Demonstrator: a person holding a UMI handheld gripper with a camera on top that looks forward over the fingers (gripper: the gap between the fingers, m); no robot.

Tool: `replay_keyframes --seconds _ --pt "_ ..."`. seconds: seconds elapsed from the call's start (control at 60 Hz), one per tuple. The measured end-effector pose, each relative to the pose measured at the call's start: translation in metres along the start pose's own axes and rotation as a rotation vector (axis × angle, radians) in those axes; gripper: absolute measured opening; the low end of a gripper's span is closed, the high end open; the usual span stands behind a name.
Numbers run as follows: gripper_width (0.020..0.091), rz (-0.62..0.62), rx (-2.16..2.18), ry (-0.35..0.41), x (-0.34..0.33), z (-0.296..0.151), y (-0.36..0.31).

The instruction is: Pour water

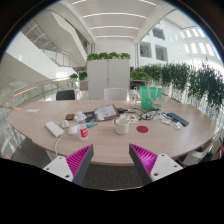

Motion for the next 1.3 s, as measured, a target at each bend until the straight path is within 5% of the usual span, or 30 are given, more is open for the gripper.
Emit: replay_keyframes --seconds 0.383,0.733,0.8,0.833,1.083,1.3 --pt "0.0829 -0.268 -0.088 0.004 0.178 0.044 -0.148" --pt "0.0839 -0.262 -0.083 0.025 0.323 0.045 -0.179" --pt "0.0719 -0.272 -0.108 0.000 0.336 0.054 -0.182" --pt "0.0496 -0.271 -0.121 -0.028 0.341 0.062 -0.180" --pt "0.0328 -0.242 -0.119 -0.024 0.343 0.062 -0.178" --pt "0.0328 -0.289 0.090 -0.122 0.335 0.023 -0.184"
Point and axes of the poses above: the point between the fingertips, and its own axes, seen from behind it with the camera up: y to the right, z down, x forward, the way the camera looks, the point moved 2 cm from there along -x, backward, against the way the camera looks, and after that the axes turned 15 degrees about x, right-handed, at the moved point
